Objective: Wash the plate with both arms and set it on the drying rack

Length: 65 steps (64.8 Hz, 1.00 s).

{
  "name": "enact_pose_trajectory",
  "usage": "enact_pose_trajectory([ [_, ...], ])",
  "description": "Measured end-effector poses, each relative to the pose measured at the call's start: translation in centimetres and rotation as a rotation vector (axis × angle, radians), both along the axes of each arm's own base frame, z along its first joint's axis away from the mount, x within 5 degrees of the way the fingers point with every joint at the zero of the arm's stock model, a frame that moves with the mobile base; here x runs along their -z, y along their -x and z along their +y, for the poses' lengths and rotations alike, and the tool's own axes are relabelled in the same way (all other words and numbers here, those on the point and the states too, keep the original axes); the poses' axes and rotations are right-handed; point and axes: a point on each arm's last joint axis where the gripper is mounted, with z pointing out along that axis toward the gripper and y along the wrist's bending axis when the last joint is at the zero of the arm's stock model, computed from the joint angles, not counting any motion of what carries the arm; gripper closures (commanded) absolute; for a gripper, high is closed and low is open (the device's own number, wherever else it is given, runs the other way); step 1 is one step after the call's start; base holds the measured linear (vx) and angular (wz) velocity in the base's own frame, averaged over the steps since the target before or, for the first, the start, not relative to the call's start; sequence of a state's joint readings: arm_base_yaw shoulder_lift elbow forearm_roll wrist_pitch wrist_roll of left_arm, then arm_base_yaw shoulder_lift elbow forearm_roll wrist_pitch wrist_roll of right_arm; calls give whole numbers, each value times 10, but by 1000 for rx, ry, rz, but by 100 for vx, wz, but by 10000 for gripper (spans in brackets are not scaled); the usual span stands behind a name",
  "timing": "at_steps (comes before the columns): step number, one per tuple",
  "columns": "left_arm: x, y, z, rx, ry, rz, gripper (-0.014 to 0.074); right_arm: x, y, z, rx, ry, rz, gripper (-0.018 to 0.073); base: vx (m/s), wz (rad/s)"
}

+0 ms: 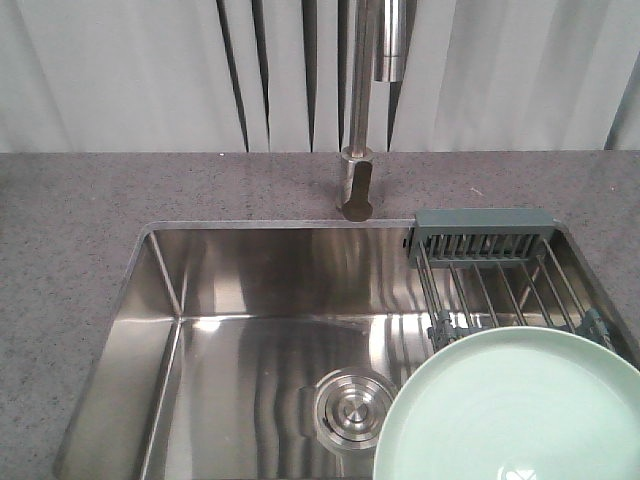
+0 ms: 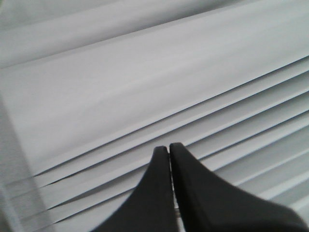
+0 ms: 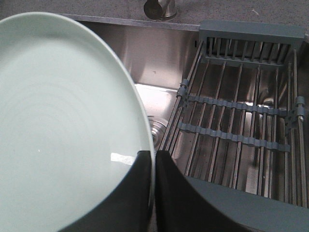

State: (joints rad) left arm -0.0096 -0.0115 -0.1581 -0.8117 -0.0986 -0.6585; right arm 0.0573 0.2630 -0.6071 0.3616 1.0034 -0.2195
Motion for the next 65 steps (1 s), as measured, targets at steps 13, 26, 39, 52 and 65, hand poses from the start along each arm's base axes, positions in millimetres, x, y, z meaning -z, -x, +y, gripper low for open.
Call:
enact_pose_trajectory([
  [13, -73, 32, -2, -43, -157, -198, 603, 0, 0, 0, 0, 0, 0, 561, 0, 0],
  [26, -124, 19, -7, -84, -406, -144, 603, 0, 0, 0, 0, 0, 0, 561, 0, 0],
  [39, -132, -41, -10, -37, -499, 69, 603, 0, 0, 0, 0, 0, 0, 561, 0, 0],
  [52, -129, -96, -24, 96, -567, 212, 603, 0, 0, 0, 0, 0, 0, 561, 0, 0],
  [65, -125, -136, -59, 267, -754, 258, 603, 0, 0, 0, 0, 0, 0, 561, 0, 0],
])
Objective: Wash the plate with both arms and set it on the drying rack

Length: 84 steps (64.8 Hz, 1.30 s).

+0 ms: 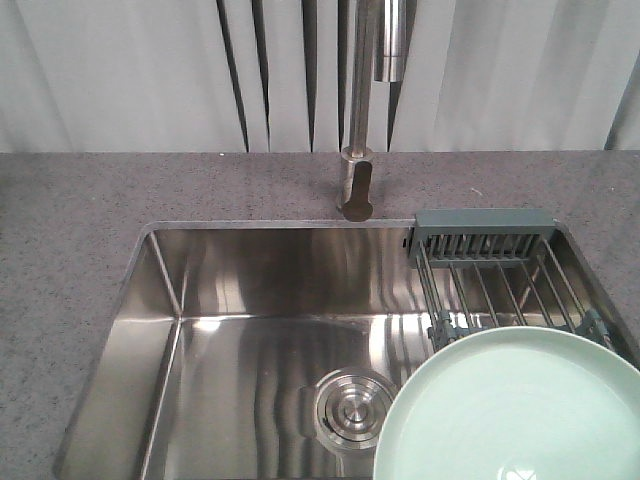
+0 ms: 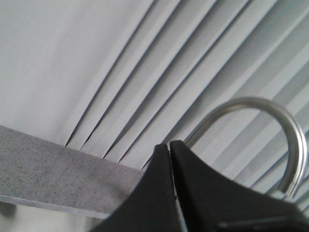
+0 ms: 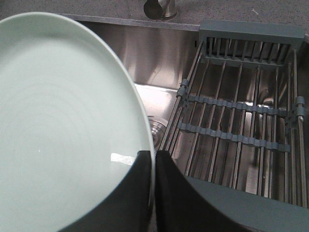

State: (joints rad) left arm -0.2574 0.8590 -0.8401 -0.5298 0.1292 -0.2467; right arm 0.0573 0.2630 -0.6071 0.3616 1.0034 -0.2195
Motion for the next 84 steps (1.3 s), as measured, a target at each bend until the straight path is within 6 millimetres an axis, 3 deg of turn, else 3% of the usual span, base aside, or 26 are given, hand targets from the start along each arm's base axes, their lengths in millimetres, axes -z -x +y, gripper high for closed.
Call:
enact_pose_trajectory([
  [8, 9, -27, -20, 68, -131, 35, 603, 0, 0, 0, 0, 0, 0, 561, 0, 0],
  [23, 28, -73, -47, 126, -209, 131, 603, 0, 0, 0, 0, 0, 0, 561, 0, 0],
  [43, 37, -124, -85, 250, -323, 210, 576, 0, 0, 0, 0, 0, 0, 561, 0, 0],
  [70, 53, -174, -123, 436, -302, 284, 284, 0, 0, 0, 0, 0, 0, 561, 0, 0],
  [84, 63, -195, -143, 558, -279, 240, 241, 0, 0, 0, 0, 0, 0, 561, 0, 0],
])
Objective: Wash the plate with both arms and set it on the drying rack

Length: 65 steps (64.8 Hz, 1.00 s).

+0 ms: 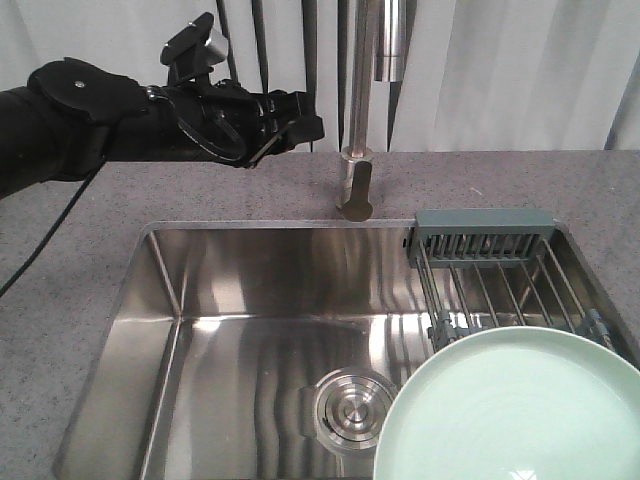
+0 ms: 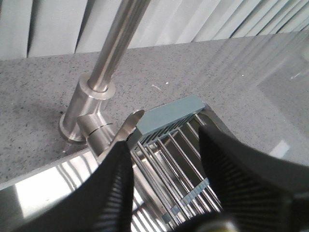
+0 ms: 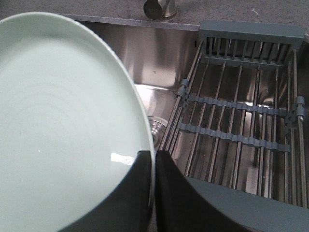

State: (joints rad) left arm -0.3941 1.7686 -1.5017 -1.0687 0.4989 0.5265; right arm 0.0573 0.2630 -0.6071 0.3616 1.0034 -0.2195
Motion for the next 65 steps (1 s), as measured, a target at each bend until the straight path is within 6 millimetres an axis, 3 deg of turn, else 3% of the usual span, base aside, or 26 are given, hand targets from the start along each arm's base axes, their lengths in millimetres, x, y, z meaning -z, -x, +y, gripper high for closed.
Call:
enact_pose_trajectory([
  [15, 23, -26, -16, 61, -8, -2, 241, 0, 0, 0, 0, 0, 0, 561, 0, 0],
  [28, 32, -49, -26, 71, -9, -27, 241, 0, 0, 0, 0, 0, 0, 561, 0, 0],
  [65, 53, -77, -43, 104, 59, -16, 241, 0, 0, 0, 0, 0, 0, 561, 0, 0],
])
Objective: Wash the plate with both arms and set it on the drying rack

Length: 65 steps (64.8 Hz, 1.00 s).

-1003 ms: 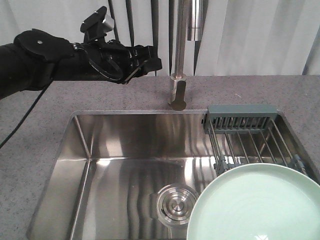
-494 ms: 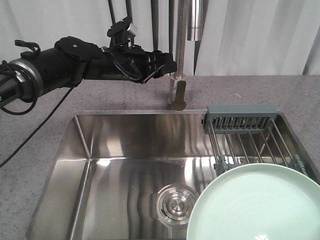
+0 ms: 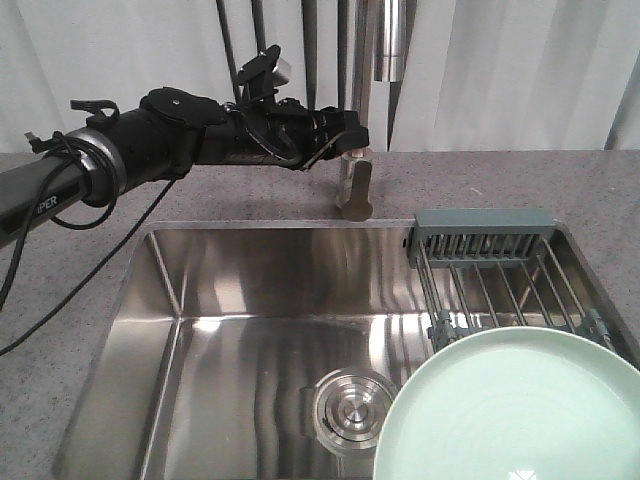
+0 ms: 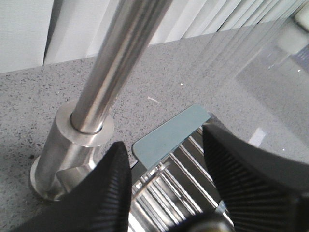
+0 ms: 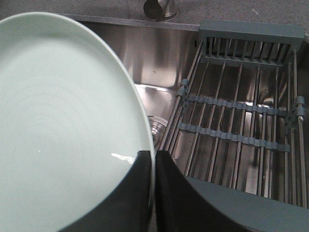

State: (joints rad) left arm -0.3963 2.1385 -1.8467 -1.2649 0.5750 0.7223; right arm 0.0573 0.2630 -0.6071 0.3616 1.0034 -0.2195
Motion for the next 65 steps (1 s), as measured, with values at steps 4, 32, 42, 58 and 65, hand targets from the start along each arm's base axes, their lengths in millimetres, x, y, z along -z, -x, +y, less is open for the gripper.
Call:
enact_pose_trajectory([
  [4, 3, -2, -1, -1, 16, 5, 241, 0, 0, 0, 0, 0, 0, 561, 0, 0],
  [32, 25, -15, -7, -48, 153, 37, 242, 0, 0, 0, 0, 0, 0, 561, 0, 0],
  [42, 31, -16, -9, -45, 171, 53, 242, 0, 0, 0, 0, 0, 0, 561, 0, 0],
  [58, 36, -11, -17, 3, 186, 70, 242, 0, 0, 0, 0, 0, 0, 561, 0, 0],
  [65, 36, -9, -21, 29, 190, 70, 242, 0, 0, 0, 0, 0, 0, 561, 0, 0],
])
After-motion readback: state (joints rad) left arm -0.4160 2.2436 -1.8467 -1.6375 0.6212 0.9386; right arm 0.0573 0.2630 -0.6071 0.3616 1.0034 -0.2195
